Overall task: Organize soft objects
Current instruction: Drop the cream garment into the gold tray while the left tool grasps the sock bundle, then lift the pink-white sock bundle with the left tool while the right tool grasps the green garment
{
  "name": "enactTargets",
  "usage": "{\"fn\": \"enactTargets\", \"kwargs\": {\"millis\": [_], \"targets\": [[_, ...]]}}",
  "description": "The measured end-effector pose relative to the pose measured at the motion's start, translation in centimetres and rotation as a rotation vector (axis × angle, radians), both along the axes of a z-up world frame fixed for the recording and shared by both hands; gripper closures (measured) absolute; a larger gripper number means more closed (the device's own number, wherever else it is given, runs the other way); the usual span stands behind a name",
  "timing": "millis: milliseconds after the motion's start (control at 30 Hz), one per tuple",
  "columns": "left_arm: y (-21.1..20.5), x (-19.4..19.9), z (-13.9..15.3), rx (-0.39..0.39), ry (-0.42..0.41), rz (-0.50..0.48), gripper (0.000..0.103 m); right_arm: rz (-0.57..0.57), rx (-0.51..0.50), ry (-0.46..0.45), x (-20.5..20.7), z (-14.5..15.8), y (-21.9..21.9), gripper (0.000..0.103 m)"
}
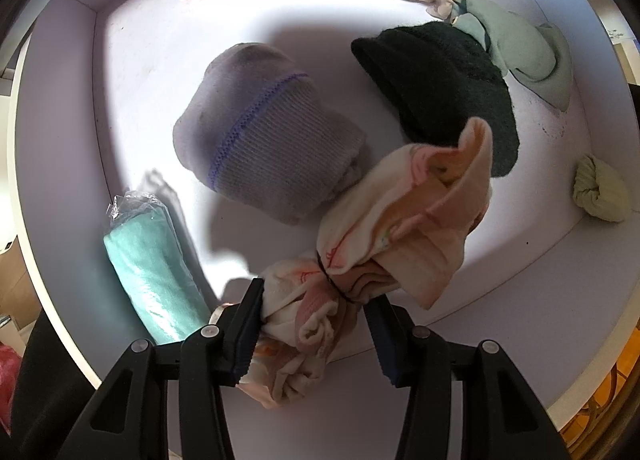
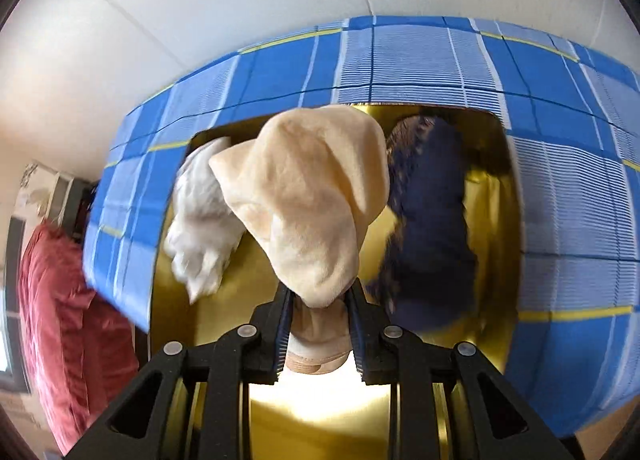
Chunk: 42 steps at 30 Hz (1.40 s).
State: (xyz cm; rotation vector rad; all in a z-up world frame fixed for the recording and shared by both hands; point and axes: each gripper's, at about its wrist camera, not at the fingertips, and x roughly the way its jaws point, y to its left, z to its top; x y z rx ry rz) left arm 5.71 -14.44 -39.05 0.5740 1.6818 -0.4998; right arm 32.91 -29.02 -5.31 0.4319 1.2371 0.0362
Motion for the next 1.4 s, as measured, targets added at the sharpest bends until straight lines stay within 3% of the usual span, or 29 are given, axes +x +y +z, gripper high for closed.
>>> {"fn": "enactTargets", "kwargs": {"millis": [267, 333, 433, 533, 700, 900, 1200, 1400], "targets": [[0.2, 0.3, -0.2, 0.003, 0.004, 0.008, 0.053, -0.09, -0.04, 0.026, 4.3, -3.0, 0.8, 0.074], [0.2, 0.4, -0.4, 0.005, 0.005, 0.011, 0.053, -0.101, -0.051, 0.013, 4.5, -3.0, 0.7, 0.072], [0.2, 0.5, -0.5, 0.007, 0.004, 0.014, 0.053, -0.093, -0.07, -0.01, 4.4, -2.4, 0.4, 0.059], [0.2, 0.6, -0.6, 0.006, 0.004, 0.018, 0.053, -0.08, -0.093, -0.08, 2.9, -0.7, 0.0, 0.056], [0.2, 0.6, -0.7, 0.003, 0.007, 0.02, 0.053, 0.013, -0.144, -0.234, -1.7, 2.8, -0.5, 0.054], [0.4, 0.5, -0.7, 0.0, -0.001, 0.018, 0.053, 0.19, -0.142, -0.347, -10.5, 3.6, -0.6, 0.054], [1.4, 0.9, 0.8, -0.046, -0.037, 0.045, 0.066, 0.401, -0.024, -0.43, -22.5, -0.9, -0.2, 0.053], [2.7, 0.9, 2.9, -0.098, -0.057, 0.086, 0.067, 0.484, -0.016, -0.335, -26.0, -6.4, 1.4, 0.052]]}}
